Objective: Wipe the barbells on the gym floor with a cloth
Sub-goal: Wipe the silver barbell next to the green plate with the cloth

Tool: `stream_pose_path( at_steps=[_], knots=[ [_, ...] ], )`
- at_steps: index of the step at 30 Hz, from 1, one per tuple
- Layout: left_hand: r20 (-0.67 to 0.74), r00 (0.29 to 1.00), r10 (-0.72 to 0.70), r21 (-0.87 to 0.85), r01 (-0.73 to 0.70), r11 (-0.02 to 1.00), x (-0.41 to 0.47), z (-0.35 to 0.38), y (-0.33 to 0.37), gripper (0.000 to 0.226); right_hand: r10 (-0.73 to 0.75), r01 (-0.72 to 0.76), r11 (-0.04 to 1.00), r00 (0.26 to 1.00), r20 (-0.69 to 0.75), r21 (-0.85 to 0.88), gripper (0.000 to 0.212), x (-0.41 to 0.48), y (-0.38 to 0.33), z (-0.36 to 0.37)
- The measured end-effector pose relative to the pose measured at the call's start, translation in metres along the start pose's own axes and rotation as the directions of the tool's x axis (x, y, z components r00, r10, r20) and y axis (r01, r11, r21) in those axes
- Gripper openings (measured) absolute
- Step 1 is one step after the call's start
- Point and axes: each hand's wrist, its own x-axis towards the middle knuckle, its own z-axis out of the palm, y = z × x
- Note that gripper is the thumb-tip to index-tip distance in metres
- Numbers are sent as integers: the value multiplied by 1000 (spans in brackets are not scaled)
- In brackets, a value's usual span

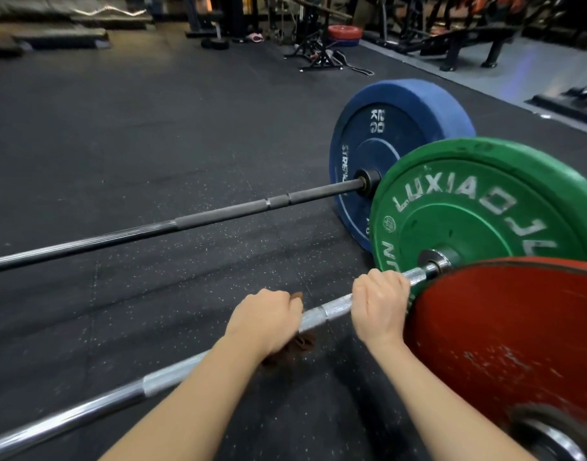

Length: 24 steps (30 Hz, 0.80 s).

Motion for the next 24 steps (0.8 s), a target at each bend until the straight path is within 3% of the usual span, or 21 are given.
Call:
stream_pose_path(
  at_steps=[9,13,19,24],
  knots=[
    [-107,994,-4,-34,1,999,4,5,22,36,-22,21,1000,1000,-10,-17,37,0,4,5],
    [-36,998,50,-23,-51,998,6,-4,14,42,-13,14,999,1000,2,-33,36,4,1,4],
    [-85,996,12,-242,-32,970,-10,-31,-8,45,20,-20,1000,1000,22,-21,35,6,-4,1],
    [-74,989,129,-102,-136,985,-33,-38,-15,39,43,-43,999,999,6,-13,34,3,-4,-2]
  ],
)
